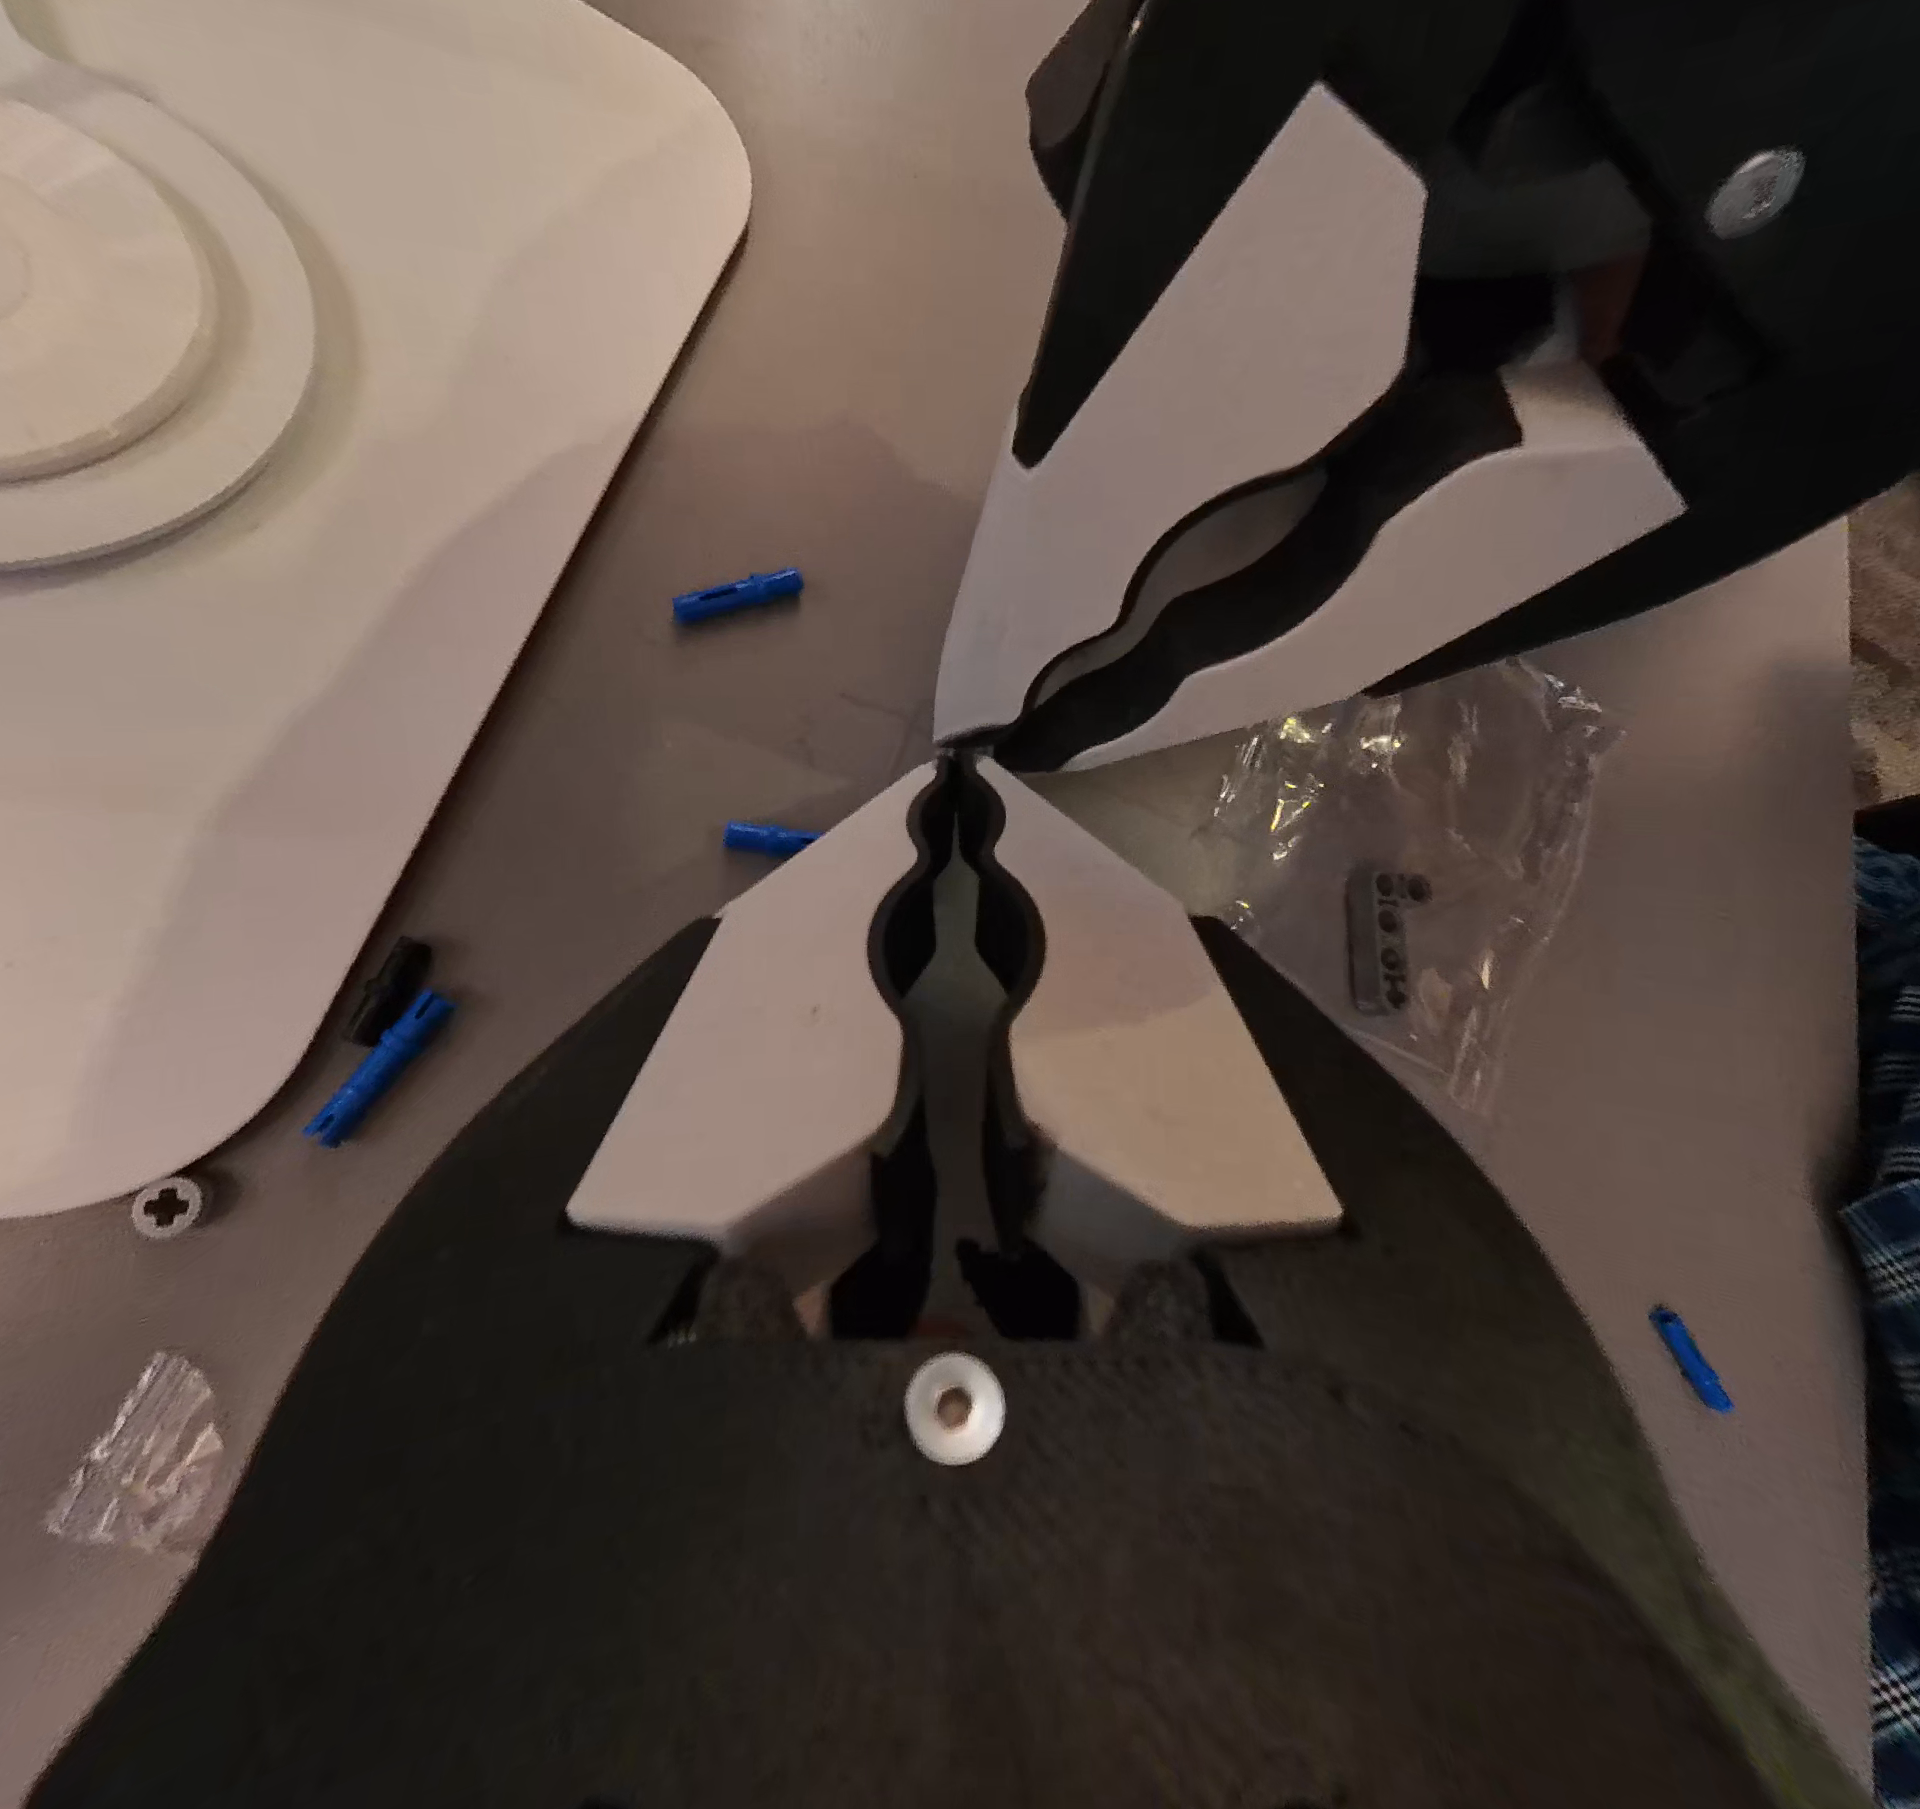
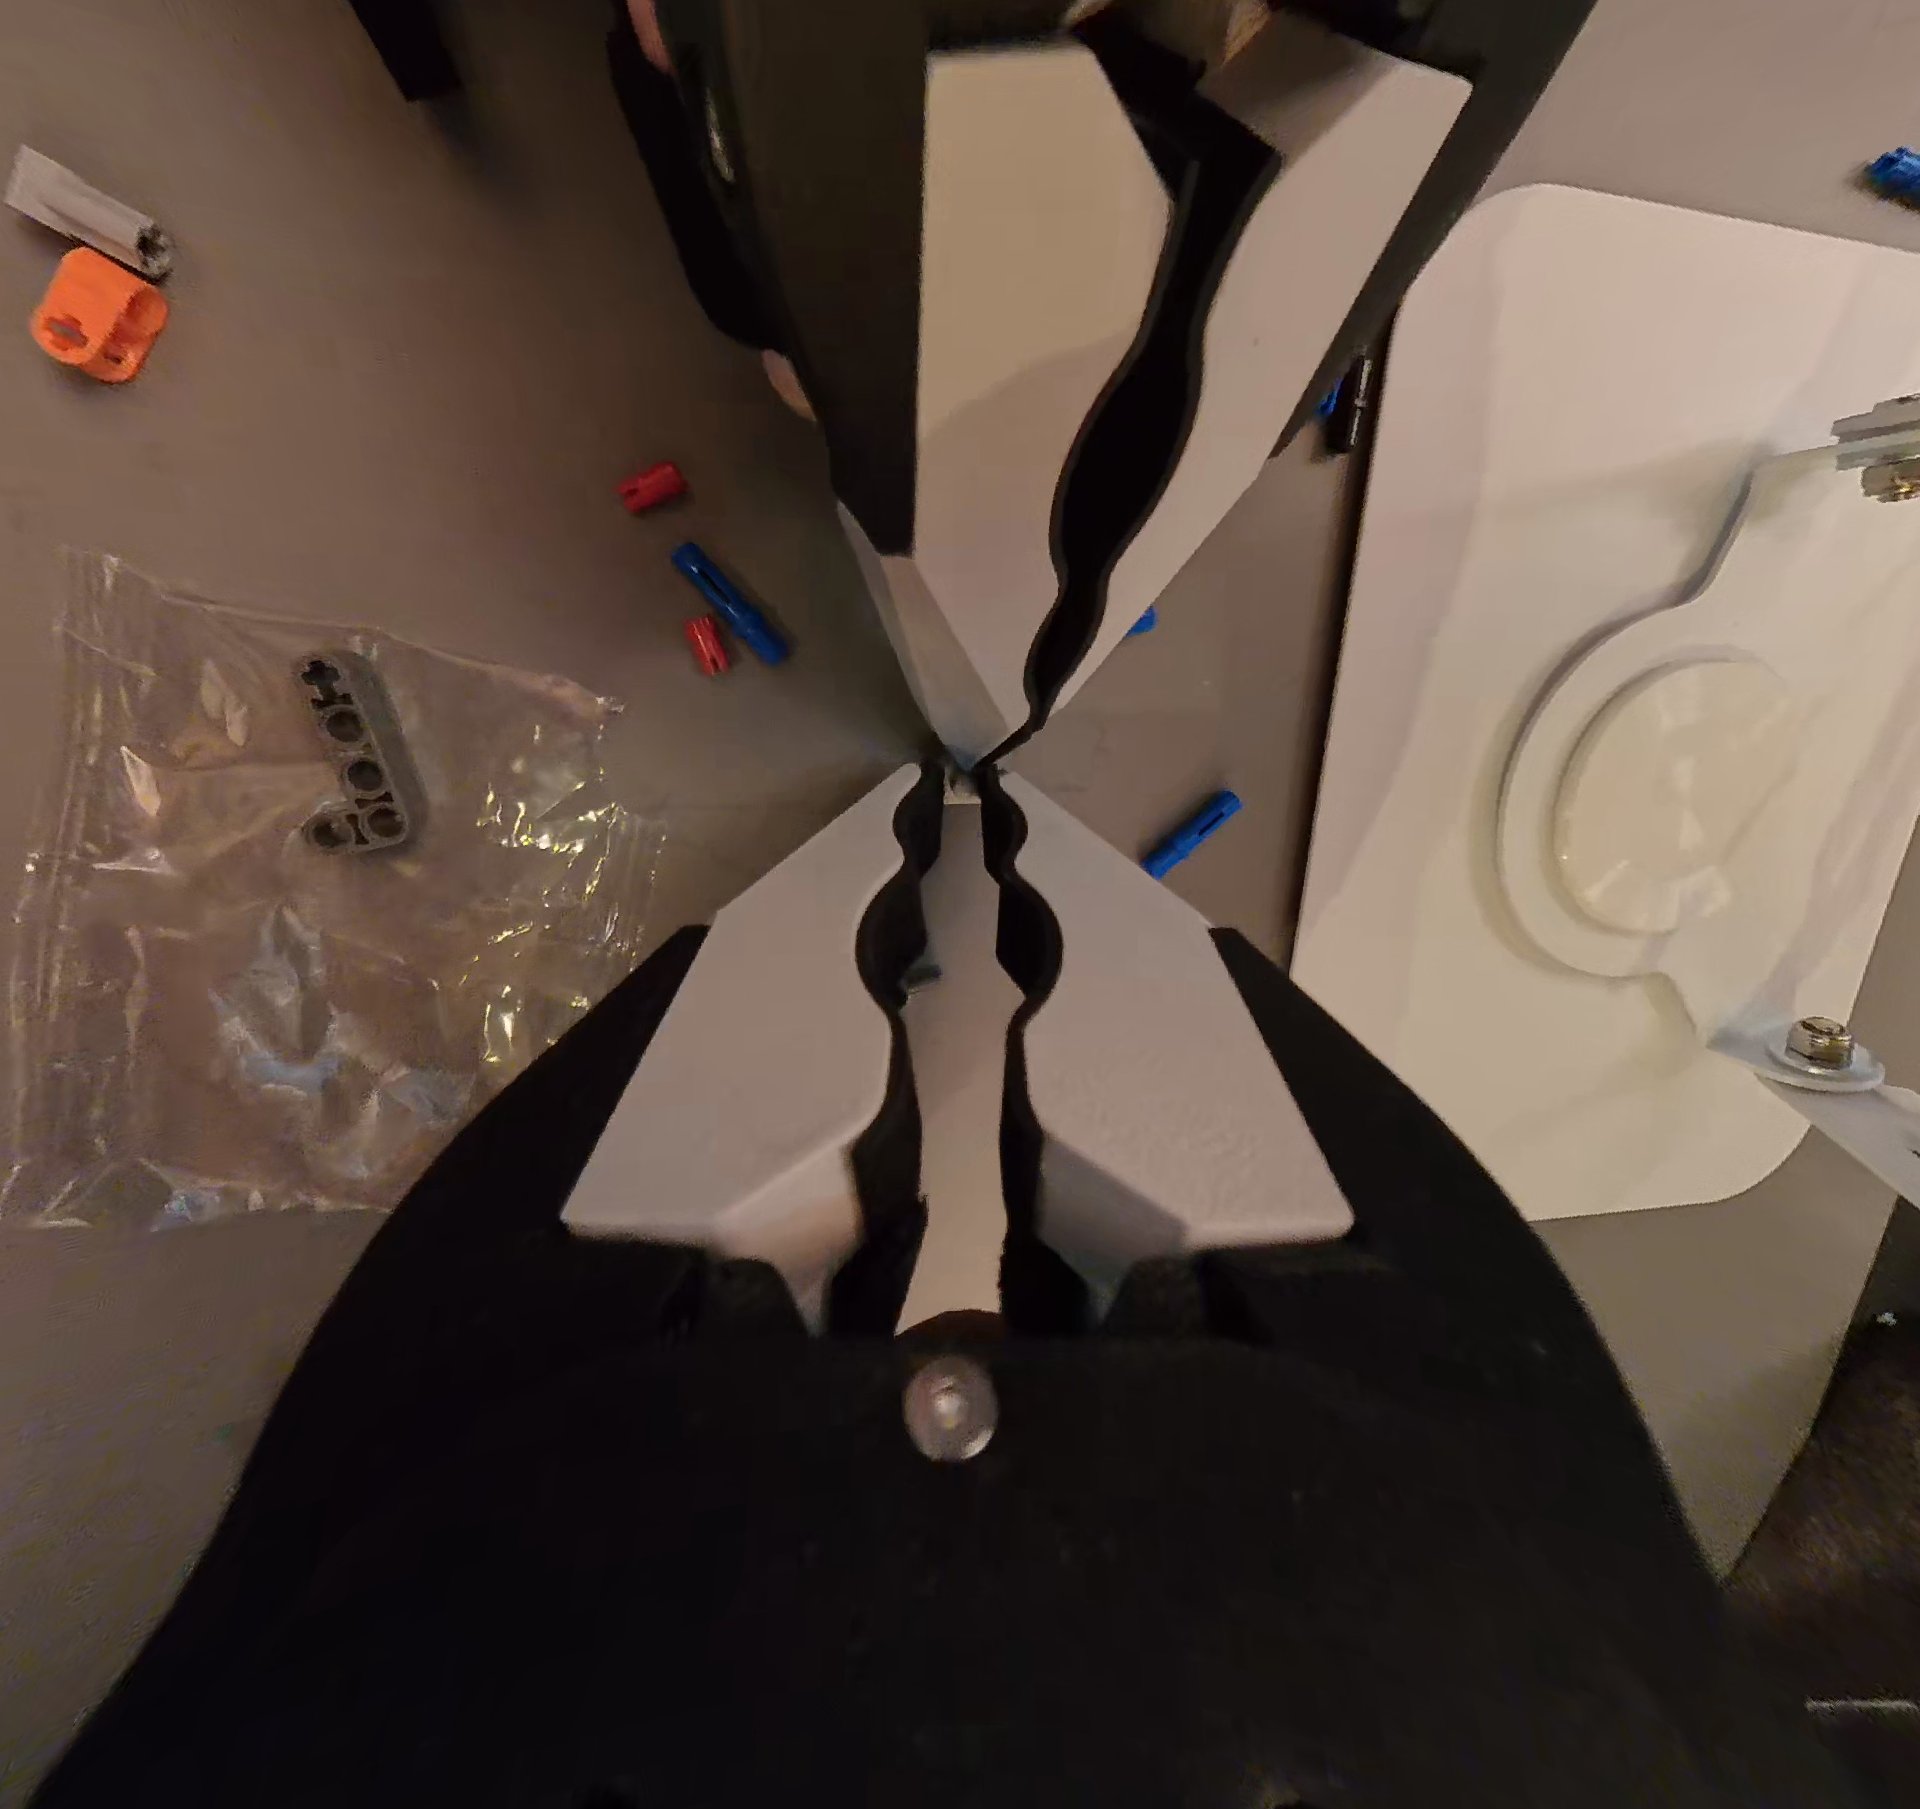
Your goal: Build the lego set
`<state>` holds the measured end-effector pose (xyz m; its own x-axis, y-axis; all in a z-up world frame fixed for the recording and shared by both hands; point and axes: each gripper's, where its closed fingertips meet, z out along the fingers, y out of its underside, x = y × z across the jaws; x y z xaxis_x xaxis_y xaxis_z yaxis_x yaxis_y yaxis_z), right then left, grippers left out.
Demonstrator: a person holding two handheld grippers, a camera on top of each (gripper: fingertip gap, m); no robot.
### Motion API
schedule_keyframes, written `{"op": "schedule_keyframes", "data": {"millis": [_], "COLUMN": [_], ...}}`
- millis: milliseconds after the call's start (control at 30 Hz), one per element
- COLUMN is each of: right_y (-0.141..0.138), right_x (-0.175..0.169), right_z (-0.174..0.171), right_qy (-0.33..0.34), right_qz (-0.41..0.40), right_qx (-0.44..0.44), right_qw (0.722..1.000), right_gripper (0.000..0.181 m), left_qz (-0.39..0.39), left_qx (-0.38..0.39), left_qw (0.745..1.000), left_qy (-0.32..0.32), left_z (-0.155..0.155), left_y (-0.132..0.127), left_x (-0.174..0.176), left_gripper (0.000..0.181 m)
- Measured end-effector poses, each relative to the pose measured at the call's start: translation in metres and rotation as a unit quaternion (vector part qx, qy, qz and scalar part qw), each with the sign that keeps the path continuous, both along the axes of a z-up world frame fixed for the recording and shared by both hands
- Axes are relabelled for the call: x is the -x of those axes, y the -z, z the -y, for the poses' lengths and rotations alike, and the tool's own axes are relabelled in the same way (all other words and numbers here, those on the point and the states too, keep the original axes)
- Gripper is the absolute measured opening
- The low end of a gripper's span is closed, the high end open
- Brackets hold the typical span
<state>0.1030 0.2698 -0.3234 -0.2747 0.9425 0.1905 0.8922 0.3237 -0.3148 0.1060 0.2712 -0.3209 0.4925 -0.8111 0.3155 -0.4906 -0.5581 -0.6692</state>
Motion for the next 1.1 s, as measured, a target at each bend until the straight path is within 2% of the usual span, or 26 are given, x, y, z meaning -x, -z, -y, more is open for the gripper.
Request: {"op": "schedule_keyframes", "data": {"millis": [567,1100], "right_y": [0.0019,-0.0048], "right_x": [0.0048,0.0004], "right_z": [0.0051,0.0021], "right_qy": [-0.015,0.027], "right_qz": [0.068,-0.044], "right_qx": [0.002,0.044], "right_qw": [0.998,0.998], "right_gripper": [0.002,0.009], "left_qz": [-0.002,-0.003], "left_qx": [0.008,0.007], "left_qw": [1.000,1.000], "left_qy": [-0.011,-0.016], "left_z": [-0.0016,-0.0050], "left_y": [0.0036,0.0033], "left_x": [0.0050,0.0097], "left_gripper": [0.000,0.000]}}
